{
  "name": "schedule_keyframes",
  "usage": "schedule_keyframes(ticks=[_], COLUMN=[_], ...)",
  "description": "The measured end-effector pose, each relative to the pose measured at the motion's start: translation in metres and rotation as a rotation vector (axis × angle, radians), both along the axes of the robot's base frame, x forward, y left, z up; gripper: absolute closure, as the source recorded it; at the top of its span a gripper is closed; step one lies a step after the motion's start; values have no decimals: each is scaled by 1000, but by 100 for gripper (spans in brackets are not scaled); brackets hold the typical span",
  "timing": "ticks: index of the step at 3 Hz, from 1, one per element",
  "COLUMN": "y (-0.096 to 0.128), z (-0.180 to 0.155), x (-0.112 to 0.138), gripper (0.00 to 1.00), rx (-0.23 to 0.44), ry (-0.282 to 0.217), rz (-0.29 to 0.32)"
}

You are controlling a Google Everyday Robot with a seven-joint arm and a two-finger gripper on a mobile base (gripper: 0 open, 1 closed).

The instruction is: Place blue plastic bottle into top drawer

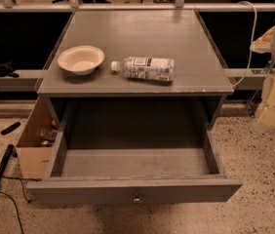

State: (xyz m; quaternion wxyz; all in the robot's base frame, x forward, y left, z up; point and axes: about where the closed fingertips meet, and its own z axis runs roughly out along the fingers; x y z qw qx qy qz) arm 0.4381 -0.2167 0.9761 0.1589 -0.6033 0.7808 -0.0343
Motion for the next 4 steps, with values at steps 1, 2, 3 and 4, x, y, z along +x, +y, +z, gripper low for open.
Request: schedule_keyframes(ticks=[1,2,3,4], y=[0,4,23,45], z=[0,4,10,22], x=[0,9,38,80], gripper=[0,0,0,0], rx=[0,54,189,352], ry=[0,-22,-44,-72], rz=[0,19,80,136])
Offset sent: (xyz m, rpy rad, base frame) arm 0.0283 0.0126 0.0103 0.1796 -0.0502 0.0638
